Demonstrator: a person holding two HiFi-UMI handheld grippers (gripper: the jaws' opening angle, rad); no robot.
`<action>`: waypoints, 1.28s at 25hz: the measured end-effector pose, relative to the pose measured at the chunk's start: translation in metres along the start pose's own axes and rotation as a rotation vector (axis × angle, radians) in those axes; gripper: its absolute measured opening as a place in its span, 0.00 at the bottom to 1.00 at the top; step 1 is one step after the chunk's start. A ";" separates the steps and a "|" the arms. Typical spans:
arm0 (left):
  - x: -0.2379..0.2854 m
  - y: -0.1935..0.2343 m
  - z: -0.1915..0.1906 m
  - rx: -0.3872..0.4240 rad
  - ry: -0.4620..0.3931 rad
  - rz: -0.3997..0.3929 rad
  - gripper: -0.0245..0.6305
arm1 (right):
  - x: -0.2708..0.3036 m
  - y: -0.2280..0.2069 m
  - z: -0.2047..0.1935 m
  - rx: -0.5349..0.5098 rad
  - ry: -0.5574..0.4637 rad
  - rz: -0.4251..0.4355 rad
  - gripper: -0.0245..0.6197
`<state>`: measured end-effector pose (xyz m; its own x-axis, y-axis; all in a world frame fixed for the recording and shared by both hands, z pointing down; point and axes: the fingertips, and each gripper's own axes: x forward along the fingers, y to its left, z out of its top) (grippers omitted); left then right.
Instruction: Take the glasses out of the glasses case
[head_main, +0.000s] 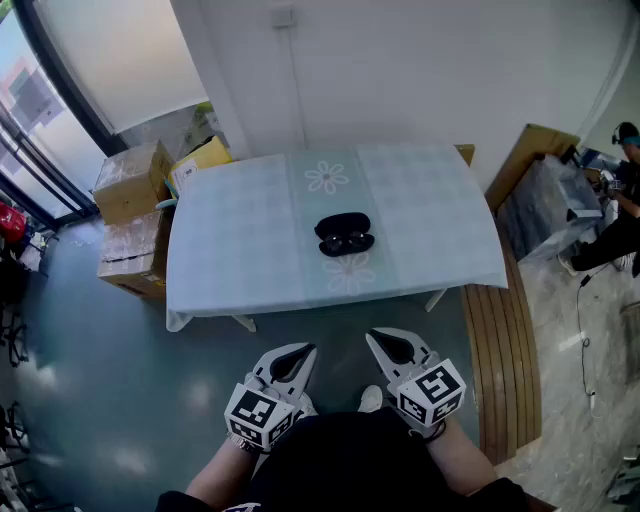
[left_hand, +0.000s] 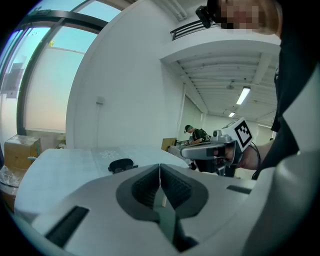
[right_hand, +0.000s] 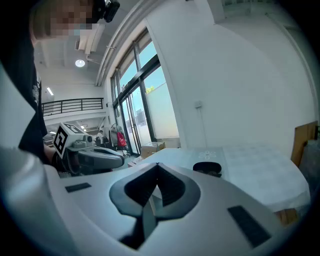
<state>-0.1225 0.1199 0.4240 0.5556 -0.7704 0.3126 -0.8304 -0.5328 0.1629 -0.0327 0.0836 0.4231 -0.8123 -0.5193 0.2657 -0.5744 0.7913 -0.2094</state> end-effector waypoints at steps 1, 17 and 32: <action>0.001 0.000 0.000 0.001 0.000 0.000 0.08 | 0.000 0.000 0.000 0.000 0.000 0.000 0.07; 0.013 -0.011 -0.005 -0.004 0.019 0.021 0.08 | -0.007 -0.015 0.003 -0.047 -0.027 0.038 0.07; 0.045 -0.044 -0.006 -0.024 0.008 0.082 0.08 | -0.022 -0.049 0.009 -0.088 -0.027 0.124 0.07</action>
<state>-0.0614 0.1108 0.4360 0.4858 -0.8082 0.3329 -0.8737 -0.4597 0.1590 0.0126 0.0529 0.4191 -0.8797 -0.4233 0.2167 -0.4592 0.8746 -0.1557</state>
